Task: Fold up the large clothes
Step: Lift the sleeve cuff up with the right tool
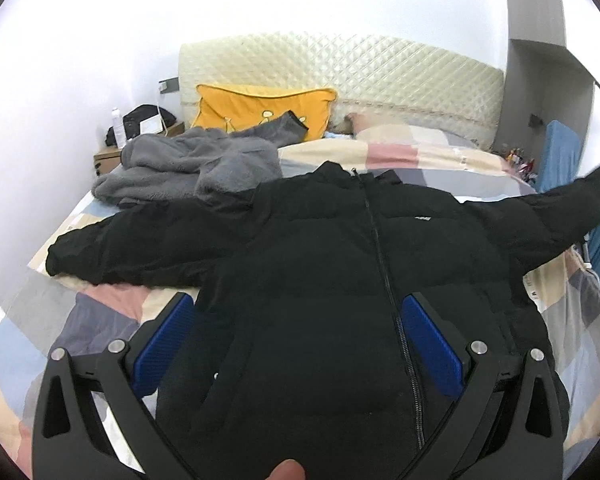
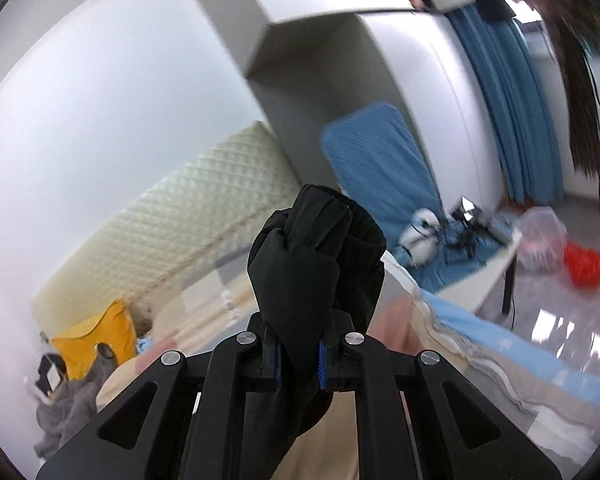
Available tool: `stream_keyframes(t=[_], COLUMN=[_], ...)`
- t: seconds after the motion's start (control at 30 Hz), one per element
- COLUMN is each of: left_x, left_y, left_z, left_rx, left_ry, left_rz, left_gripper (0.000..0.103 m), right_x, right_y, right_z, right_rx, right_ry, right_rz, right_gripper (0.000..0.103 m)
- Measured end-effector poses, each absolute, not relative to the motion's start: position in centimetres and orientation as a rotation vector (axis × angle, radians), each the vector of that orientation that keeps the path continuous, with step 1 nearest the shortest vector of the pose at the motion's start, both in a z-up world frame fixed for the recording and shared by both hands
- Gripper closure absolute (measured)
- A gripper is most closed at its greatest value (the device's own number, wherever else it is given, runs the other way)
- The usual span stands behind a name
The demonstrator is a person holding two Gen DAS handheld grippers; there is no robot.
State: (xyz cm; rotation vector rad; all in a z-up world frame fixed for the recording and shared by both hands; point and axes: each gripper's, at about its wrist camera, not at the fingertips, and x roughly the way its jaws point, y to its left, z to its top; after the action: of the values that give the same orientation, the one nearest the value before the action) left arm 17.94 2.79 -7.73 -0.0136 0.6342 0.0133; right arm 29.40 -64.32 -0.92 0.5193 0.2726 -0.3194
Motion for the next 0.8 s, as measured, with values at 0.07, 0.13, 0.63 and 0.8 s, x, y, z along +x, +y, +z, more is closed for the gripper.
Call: stream_keyframes(t=[0.07,0.13,0.63,0.8], left_x=[17.8,17.5,13.1,12.4], left_y=[3.2,3.3,7.0,8.0], left_z=[-7.6,-7.0,-3.1,-3.0], left_rx=[-0.031,-0.032,-0.051,-0.114], left_ry=[0.643,0.644,0.569,0.525], left_rz=[0.005,-0.027,0.02,-0.013], left_gripper=[0.0,0.0,0.0,0.0], right_x=[29.1,28.8,30.9,33.0], right_y=[-61.4,-58.7,-35.7,-28.1], right_z=[2.0,4.0,12.4,10.6], right_rx=[0.471,0.442,0.287,0.234], right_ry=[0.252,0.232,0.175,0.202], right_rz=[-0.289,-0.261,0.033,0.15], right_gripper=[0.094,0.094,0.092,0.092])
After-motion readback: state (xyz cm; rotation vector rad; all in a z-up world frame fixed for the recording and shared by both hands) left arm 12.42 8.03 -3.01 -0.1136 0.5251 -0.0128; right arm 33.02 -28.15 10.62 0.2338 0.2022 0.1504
